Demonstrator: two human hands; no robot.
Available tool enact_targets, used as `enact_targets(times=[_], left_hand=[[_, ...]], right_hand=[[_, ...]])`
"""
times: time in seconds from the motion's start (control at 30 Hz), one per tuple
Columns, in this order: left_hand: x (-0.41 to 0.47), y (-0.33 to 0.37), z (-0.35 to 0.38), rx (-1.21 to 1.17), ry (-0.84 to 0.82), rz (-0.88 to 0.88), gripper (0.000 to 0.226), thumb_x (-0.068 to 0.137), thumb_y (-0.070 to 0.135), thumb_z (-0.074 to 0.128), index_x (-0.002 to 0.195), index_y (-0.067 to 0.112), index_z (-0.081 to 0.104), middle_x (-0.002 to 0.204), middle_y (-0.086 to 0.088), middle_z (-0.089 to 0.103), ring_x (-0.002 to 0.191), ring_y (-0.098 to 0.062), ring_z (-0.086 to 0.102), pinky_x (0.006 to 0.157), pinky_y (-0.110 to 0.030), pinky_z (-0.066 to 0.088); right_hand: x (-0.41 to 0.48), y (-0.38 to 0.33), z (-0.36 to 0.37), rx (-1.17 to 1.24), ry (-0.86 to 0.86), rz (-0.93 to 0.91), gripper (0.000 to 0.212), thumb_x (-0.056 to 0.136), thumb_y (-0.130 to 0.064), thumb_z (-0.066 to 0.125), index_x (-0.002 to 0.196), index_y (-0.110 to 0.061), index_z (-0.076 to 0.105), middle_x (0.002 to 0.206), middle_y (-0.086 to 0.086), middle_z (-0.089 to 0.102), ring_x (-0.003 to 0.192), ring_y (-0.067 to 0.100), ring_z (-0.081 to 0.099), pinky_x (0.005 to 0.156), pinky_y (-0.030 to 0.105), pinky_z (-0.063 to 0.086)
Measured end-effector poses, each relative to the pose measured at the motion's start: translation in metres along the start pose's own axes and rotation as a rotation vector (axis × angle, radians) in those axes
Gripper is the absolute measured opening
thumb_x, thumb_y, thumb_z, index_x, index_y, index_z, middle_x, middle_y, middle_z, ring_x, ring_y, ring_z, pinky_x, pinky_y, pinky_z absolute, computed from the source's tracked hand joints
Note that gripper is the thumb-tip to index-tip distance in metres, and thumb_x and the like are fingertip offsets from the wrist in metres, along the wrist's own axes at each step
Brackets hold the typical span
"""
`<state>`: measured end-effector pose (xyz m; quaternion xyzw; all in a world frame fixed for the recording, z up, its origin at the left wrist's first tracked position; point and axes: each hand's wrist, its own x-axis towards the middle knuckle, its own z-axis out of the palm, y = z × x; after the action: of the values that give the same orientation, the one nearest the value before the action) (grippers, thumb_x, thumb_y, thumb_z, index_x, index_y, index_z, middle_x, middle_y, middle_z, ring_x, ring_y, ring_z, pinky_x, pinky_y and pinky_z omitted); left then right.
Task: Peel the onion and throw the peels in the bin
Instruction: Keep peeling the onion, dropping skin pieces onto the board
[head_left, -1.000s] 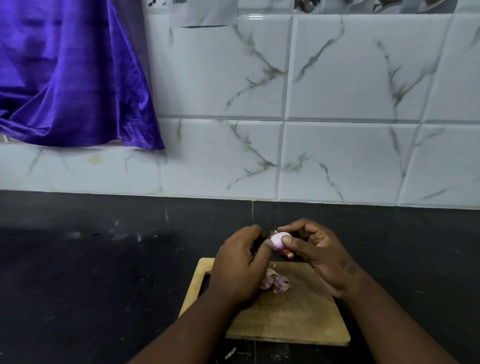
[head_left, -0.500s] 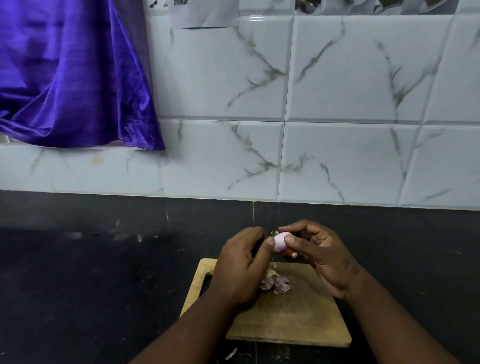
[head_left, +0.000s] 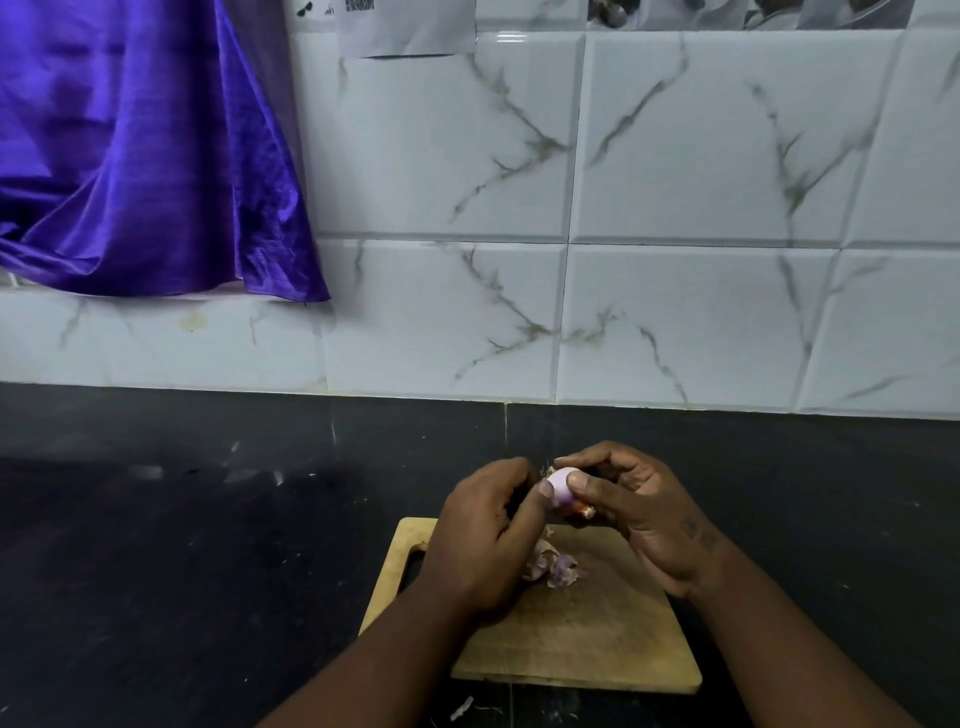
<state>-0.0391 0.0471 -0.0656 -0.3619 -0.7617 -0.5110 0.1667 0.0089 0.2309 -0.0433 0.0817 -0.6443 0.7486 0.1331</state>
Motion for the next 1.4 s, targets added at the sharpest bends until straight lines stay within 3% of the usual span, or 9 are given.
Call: enact_targets(times=[0.2, 0.47, 0.6, 0.73, 0.87, 0.97, 1.2, 1.4], left_hand=[[0.002, -0.002, 0.001, 0.051, -0.002, -0.026, 0.02, 0.096, 0.025, 0.049, 0.079, 0.021, 0.058, 0.073, 0.003, 0.058, 0.07, -0.016, 0.054, 0.062, -0.047, 0.046], [0.001, 0.002, 0.0, 0.061, 0.089, 0.009, 0.022, 0.1, 0.038, 0.055, 0.082, 0.025, 0.055, 0.076, 0.006, 0.054, 0.07, -0.015, 0.053, 0.06, -0.035, 0.043], [0.002, 0.0, 0.001, 0.108, 0.095, 0.012, 0.016, 0.1, 0.023, 0.064, 0.085, 0.025, 0.056, 0.078, 0.007, 0.056, 0.071, -0.015, 0.054, 0.059, -0.031, 0.043], [0.002, -0.002, 0.003, 0.132, 0.086, -0.02, 0.016, 0.101, 0.022, 0.061, 0.086, 0.024, 0.054, 0.079, 0.007, 0.055, 0.072, -0.015, 0.053, 0.059, -0.03, 0.041], [0.005, -0.007, 0.003, 0.099, 0.091, -0.09, 0.016, 0.104, 0.021, 0.056, 0.087, 0.022, 0.054, 0.081, 0.004, 0.056, 0.074, -0.014, 0.053, 0.062, -0.035, 0.042], [0.002, -0.005, 0.001, 0.028, 0.08, -0.056, 0.021, 0.106, 0.022, 0.053, 0.085, 0.023, 0.055, 0.079, 0.004, 0.056, 0.073, -0.015, 0.053, 0.062, -0.031, 0.042], [0.002, -0.002, 0.002, 0.071, 0.079, 0.0, 0.017, 0.101, 0.02, 0.064, 0.087, 0.027, 0.057, 0.081, 0.01, 0.056, 0.074, -0.014, 0.054, 0.06, -0.024, 0.041], [0.002, -0.002, 0.003, 0.082, 0.06, -0.028, 0.015, 0.1, 0.024, 0.06, 0.087, 0.026, 0.054, 0.081, 0.007, 0.055, 0.074, -0.014, 0.053, 0.06, -0.03, 0.041]], right_hand=[[0.001, 0.001, 0.001, 0.002, 0.003, -0.002, 0.029, 0.079, -0.009, 0.074, 0.105, 0.003, 0.073, 0.106, 0.022, 0.076, 0.094, 0.029, 0.075, 0.081, 0.036, 0.063], [0.002, 0.003, 0.0, -0.081, 0.055, -0.041, 0.027, 0.077, -0.008, 0.079, 0.101, 0.0, 0.074, 0.104, 0.018, 0.077, 0.096, 0.03, 0.075, 0.08, 0.035, 0.063], [0.001, 0.002, 0.0, -0.138, 0.053, -0.071, 0.03, 0.074, -0.013, 0.081, 0.101, -0.001, 0.074, 0.103, 0.016, 0.078, 0.096, 0.028, 0.075, 0.083, 0.036, 0.062], [0.002, 0.003, 0.001, -0.119, 0.046, -0.066, 0.034, 0.073, -0.016, 0.085, 0.101, -0.001, 0.074, 0.103, 0.017, 0.078, 0.097, 0.03, 0.074, 0.086, 0.038, 0.061], [0.001, 0.0, 0.002, -0.078, 0.024, -0.073, 0.043, 0.064, -0.035, 0.094, 0.098, -0.012, 0.08, 0.105, 0.016, 0.078, 0.098, 0.026, 0.075, 0.085, 0.035, 0.062], [0.001, -0.001, 0.0, -0.119, 0.062, -0.076, 0.027, 0.072, -0.022, 0.085, 0.096, -0.011, 0.078, 0.104, 0.012, 0.079, 0.099, 0.026, 0.074, 0.083, 0.034, 0.062], [0.002, 0.002, -0.001, -0.169, 0.072, -0.092, 0.027, 0.076, -0.011, 0.081, 0.101, -0.001, 0.075, 0.103, 0.014, 0.079, 0.099, 0.03, 0.075, 0.083, 0.036, 0.063], [0.002, 0.004, 0.0, -0.153, 0.054, -0.093, 0.029, 0.075, -0.011, 0.082, 0.101, -0.001, 0.075, 0.105, 0.018, 0.078, 0.099, 0.034, 0.074, 0.087, 0.041, 0.062]])
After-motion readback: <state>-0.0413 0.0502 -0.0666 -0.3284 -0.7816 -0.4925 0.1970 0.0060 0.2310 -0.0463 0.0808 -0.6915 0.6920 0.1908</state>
